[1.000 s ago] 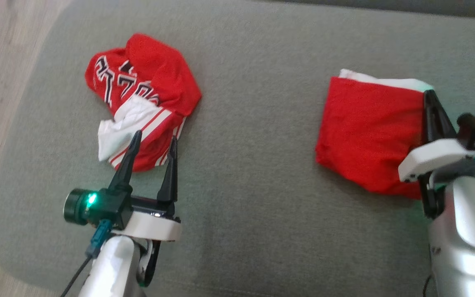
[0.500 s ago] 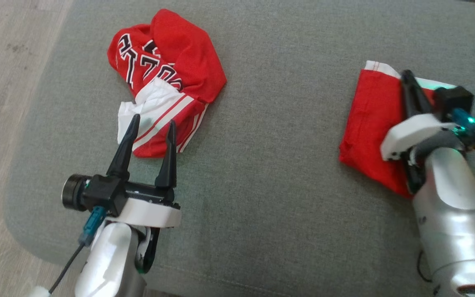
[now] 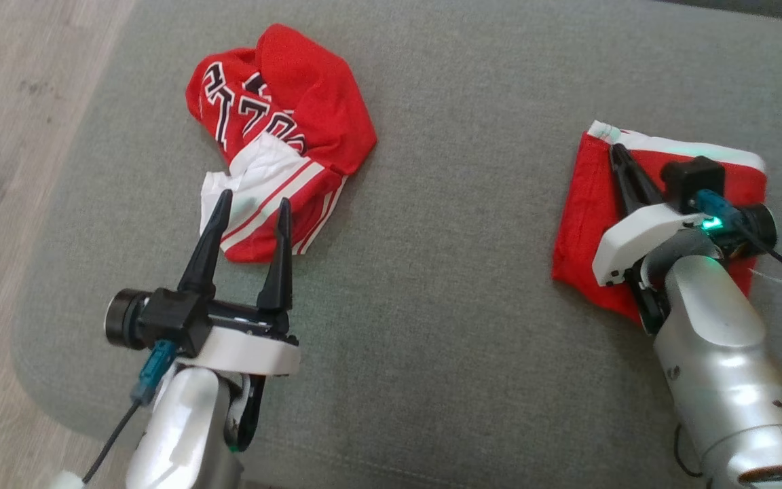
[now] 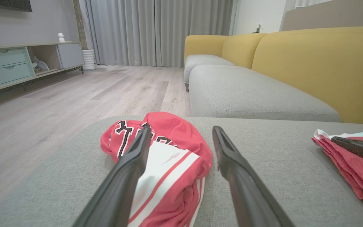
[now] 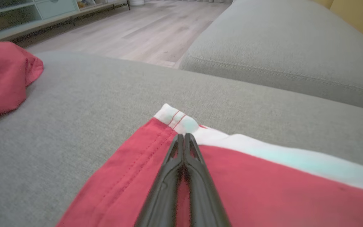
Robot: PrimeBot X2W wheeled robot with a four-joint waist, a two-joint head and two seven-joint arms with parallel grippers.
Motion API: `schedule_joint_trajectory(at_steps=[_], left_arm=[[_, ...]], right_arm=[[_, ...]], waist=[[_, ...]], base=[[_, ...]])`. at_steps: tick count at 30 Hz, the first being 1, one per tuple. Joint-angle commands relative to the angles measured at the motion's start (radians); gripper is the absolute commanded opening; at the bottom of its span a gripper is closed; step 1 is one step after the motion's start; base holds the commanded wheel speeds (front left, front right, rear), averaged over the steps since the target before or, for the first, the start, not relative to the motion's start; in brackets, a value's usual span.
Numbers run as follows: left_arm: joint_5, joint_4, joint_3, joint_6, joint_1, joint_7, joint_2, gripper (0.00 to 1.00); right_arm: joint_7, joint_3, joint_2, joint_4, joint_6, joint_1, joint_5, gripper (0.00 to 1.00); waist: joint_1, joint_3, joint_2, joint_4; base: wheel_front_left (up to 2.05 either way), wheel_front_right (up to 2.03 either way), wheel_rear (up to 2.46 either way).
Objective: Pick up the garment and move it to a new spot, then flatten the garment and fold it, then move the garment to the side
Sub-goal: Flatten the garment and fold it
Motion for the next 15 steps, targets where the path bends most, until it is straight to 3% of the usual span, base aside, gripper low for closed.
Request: schedule_joint_trajectory(at_steps=[1,8,9,10,15], left_arm=[[0.006,-0.026,0.027,0.005,-0.011,-0.005,0.009,1.00],[0.025,-0.020,0.034,0.012,0.030,-0.005,0.009,1.00],[0.027,-0.018,0.035,0.014,0.038,-0.005,0.009,1.00],[0.029,-0.016,0.036,0.015,0.047,-0.005,0.009,1.00],[0.039,-0.002,0.033,0.021,0.095,-0.005,0.009,1.00]], right_arm=[[-0.022,0.010,0.014,-0.049,0.007,0.010,0.017,0.00],[-0.035,-0.037,0.014,-0.232,0.007,0.120,0.068,0.00],[-0.035,-0.044,0.014,-0.275,0.007,0.149,0.065,0.45],[-0.035,-0.050,0.014,-0.315,0.007,0.180,0.064,1.00],[-0.035,-0.054,0.014,-0.464,0.007,0.338,0.098,1.00]], waist=[[0.0000,-0.024,0.0000,-0.011],[0.0000,-0.101,0.0000,-0.051],[0.0000,-0.115,0.0000,-0.058],[0.0000,-0.129,0.0000,-0.064],[0.0000,-0.188,0.0000,-0.098]], base=[[0.00,0.00,0.00],[0.00,0.00,0.00],[0.00,0.00,0.00],[0.00,0.00,0.00],[0.00,0.00,0.00]])
